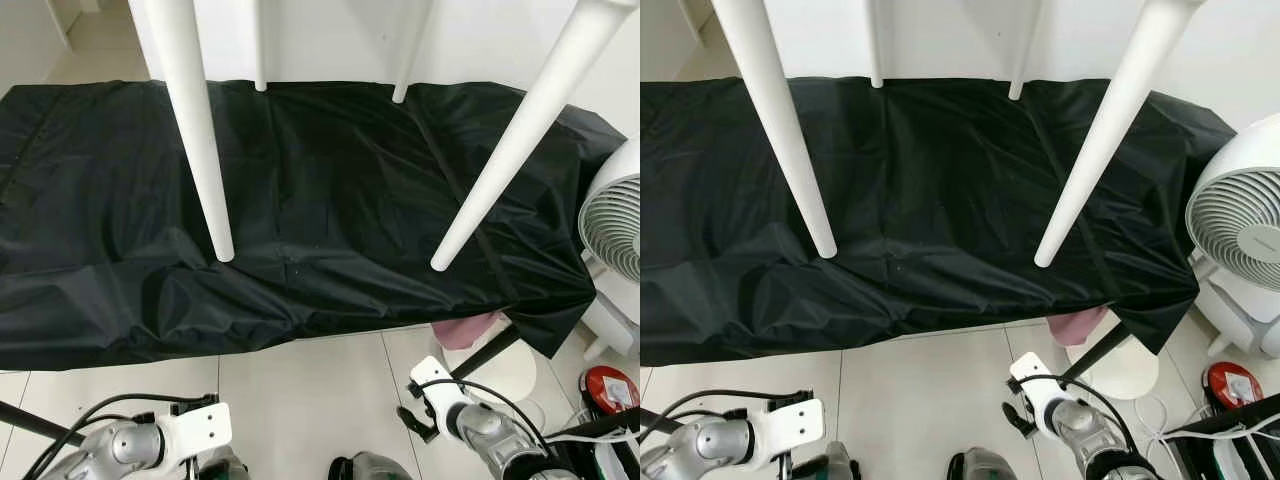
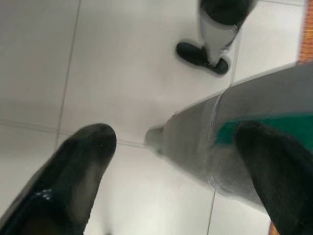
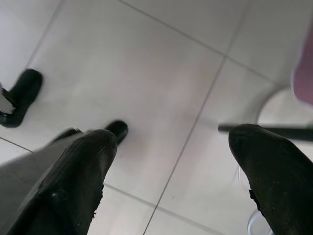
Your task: Building children table
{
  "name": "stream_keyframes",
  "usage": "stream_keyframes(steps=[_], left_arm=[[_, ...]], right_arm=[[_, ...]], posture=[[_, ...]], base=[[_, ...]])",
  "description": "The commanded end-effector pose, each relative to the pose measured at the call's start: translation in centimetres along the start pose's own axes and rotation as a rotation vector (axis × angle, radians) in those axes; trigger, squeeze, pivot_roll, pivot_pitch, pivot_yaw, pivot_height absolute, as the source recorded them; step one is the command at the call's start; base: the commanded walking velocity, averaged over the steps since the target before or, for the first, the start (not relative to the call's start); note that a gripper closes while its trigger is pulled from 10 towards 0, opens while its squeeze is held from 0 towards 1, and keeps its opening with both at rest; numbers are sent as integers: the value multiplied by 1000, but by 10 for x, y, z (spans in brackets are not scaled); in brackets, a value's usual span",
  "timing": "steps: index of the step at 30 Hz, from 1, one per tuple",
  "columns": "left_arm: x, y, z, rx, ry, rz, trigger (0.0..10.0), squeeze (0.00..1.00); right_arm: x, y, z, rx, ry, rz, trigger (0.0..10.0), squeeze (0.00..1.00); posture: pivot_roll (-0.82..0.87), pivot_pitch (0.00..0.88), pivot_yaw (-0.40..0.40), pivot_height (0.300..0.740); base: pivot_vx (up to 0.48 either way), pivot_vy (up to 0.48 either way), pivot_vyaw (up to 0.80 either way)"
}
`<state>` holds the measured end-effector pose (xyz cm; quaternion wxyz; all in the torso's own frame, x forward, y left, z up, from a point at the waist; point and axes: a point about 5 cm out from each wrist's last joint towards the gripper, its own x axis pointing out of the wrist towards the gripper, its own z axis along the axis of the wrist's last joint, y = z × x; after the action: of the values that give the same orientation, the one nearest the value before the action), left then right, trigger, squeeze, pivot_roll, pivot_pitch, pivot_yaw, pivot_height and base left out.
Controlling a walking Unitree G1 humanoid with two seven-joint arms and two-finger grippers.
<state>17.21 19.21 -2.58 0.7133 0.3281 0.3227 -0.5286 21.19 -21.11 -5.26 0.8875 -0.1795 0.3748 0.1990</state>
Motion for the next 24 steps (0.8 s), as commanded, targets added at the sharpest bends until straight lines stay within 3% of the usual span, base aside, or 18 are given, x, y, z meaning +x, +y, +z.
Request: stream_keyframes(steps=[1, 2, 3, 4, 7, 10, 11, 13, 14, 15, 24], left_arm=[[13, -9, -21, -43, 128, 65, 10000, 0], [13, -9, -21, -43, 128, 65, 10000, 0], [22, -15, -33, -93, 216, 120, 10000, 0], [24, -17, -36, -119, 236, 140, 10000, 0], [27, -19, -38, -117, 262, 144, 10000, 0], [42, -26, -39, -281, 289, 194, 10000, 0], [42, -26, -39, -281, 289, 194, 10000, 0], [49, -29, -38, -383, 302, 235, 10000, 0], [49, -29, -38, -383, 302, 235, 10000, 0], [55, -29, -34, -466, 298, 283, 10000, 0], [59, -28, -33, -564, 311, 370, 10000, 0]], right_arm=[[0, 3, -12, 123, 50, -48, 10000, 0], [0, 3, -12, 123, 50, -48, 10000, 0], [0, 9, -21, 211, 85, -76, 10000, 0], [0, 12, -23, 235, 90, -83, 10000, 0], [0, 15, -25, 261, 89, -100, 10000, 0], [1, 26, -32, 316, 107, -169, 10000, 0], [1, 26, -32, 316, 107, -169, 10000, 0], [0, 31, -39, 381, 134, -215, 10000, 0], [0, 31, -39, 381, 134, -215, 10000, 0], [-3, 37, -49, 421, 179, -252, 10000, 0], [-3, 51, -55, 412, 221, -226, 10000, 0]], posture=[[96, 49, -30, 740], [96, 49, -30, 740], [100, 46, -26, 740], [100, 46, -26, 740], [109, 45, -23, 740], [141, 31, -21, 740], [141, 31, -21, 740], [155, 17, -30, 740], [155, 17, -30, 740], [163, 8, -34, 740], [162, 0, -45, 740]], base=[[0, 0, 0], [0, 0, 0], [0, 0, 0], [0, 0, 0], [0, 0, 0], [0, 0, 0], [0, 0, 0], [0, 0, 0], [0, 0, 0], [0, 0, 0], [0, 0, 0]])
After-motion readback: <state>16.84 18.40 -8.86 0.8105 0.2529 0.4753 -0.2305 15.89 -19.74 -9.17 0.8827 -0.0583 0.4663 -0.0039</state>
